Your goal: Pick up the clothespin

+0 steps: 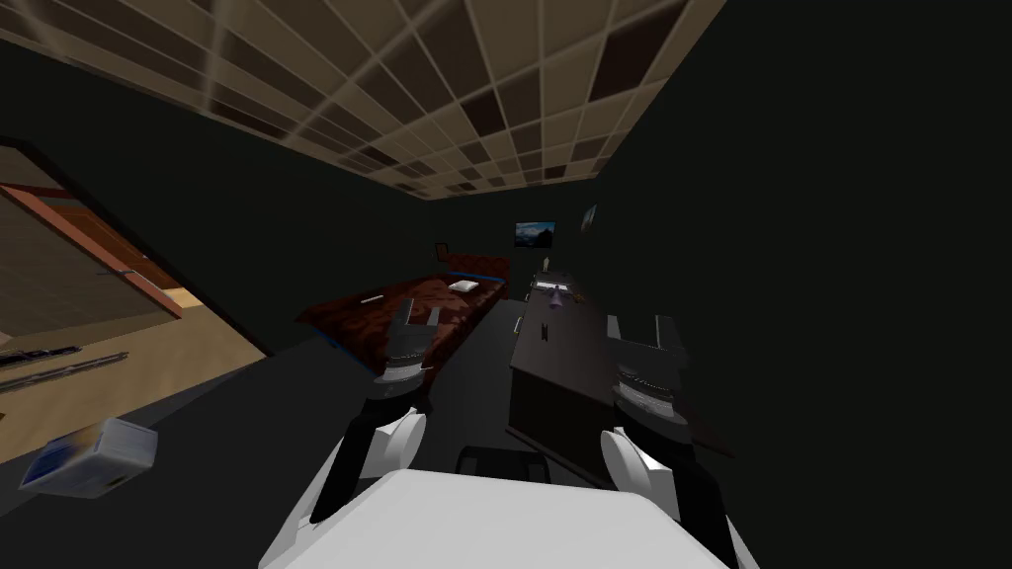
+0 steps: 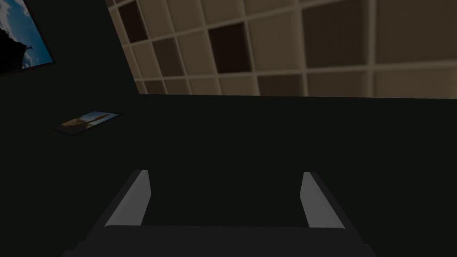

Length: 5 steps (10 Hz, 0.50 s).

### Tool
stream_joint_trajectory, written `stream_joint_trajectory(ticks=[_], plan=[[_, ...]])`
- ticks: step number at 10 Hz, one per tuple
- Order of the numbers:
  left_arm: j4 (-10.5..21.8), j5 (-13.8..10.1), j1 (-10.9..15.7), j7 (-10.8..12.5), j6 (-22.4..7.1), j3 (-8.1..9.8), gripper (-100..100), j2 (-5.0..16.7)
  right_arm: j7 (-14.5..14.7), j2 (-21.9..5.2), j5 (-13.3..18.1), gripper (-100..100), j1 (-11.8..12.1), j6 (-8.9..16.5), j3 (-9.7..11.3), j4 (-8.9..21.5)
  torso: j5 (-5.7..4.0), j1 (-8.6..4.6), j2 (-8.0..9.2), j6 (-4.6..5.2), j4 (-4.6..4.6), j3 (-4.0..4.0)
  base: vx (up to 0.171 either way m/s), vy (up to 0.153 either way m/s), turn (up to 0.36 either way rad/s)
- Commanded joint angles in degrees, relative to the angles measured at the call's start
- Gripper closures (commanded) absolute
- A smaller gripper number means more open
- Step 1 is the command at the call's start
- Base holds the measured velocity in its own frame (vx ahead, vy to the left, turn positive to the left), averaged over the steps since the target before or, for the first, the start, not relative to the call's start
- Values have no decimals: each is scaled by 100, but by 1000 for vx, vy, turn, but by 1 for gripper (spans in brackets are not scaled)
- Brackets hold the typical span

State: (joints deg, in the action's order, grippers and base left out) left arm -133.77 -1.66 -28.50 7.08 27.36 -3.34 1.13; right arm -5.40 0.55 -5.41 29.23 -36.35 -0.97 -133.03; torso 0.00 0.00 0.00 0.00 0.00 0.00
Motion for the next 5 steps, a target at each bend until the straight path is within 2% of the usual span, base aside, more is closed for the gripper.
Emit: stream_joint_trajectory(ticks=[1,5], plan=[[0,0,0,0,0,0,0,0,44,-173,53,-100,50,-6,-41,14,0,0,0,0,0,0,-8,17,54],[0,0,1,0,0,-1,0,-1,318,-710,364,-100,368,-35,-283,109,5,21,7,-2,2,4,-17,54,137]])
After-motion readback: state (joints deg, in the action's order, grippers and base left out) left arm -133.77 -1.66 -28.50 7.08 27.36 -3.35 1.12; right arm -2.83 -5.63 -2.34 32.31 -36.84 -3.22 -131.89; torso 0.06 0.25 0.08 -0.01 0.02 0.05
